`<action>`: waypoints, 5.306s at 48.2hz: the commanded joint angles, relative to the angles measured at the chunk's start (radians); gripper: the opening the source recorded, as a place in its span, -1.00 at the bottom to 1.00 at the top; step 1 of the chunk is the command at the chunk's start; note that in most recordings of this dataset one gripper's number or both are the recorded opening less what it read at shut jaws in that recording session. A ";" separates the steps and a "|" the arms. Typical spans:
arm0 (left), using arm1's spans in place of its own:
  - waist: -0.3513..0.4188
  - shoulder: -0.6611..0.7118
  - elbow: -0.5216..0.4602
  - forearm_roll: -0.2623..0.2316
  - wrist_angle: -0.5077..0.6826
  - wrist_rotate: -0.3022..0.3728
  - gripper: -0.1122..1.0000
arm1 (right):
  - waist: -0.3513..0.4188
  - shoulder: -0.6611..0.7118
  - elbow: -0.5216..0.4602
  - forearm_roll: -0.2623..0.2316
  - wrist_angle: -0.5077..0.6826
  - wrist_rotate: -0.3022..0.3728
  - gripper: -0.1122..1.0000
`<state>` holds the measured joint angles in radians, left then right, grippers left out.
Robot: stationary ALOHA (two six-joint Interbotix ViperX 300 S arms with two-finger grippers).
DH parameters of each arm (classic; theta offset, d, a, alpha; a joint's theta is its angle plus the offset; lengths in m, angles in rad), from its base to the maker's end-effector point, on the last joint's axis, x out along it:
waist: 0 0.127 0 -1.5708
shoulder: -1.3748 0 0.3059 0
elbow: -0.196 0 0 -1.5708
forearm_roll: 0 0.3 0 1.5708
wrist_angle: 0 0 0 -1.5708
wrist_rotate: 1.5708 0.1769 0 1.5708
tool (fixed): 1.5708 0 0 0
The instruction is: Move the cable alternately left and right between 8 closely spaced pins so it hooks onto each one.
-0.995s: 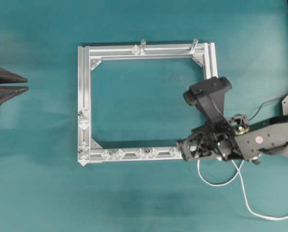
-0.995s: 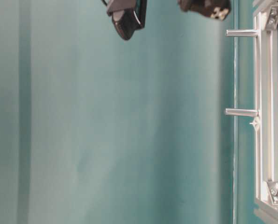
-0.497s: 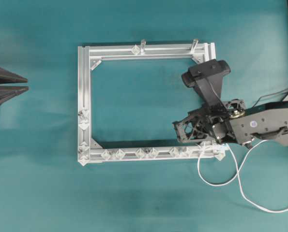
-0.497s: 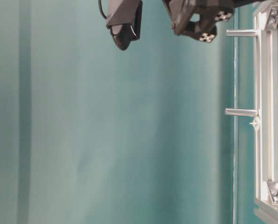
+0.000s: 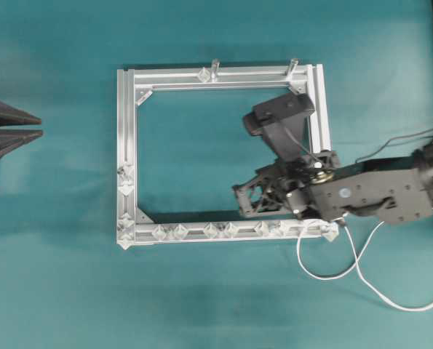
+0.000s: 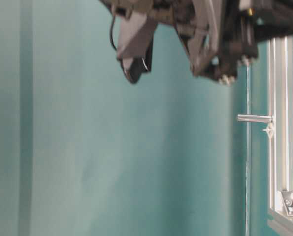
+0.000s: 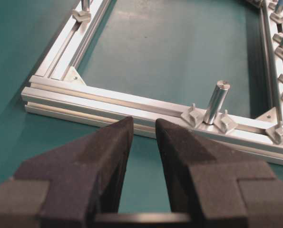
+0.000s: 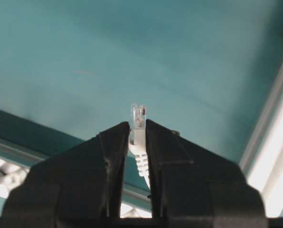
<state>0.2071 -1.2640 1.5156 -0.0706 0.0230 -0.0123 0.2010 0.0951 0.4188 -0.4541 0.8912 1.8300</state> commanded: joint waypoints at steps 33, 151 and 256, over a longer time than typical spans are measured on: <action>0.002 0.006 -0.011 0.002 -0.009 -0.009 -0.23 | 0.014 0.034 -0.118 -0.002 -0.031 0.000 -0.54; 0.000 0.006 -0.009 0.002 -0.011 -0.011 -0.23 | 0.164 0.071 -0.167 0.066 -0.006 0.069 -0.54; 0.002 -0.130 -0.052 0.003 0.124 -0.003 -0.23 | 0.250 0.416 -0.723 0.003 0.313 0.287 -0.54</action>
<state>0.2071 -1.4036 1.4895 -0.0706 0.1519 -0.0138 0.4541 0.5323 -0.2807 -0.4449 1.1980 2.1184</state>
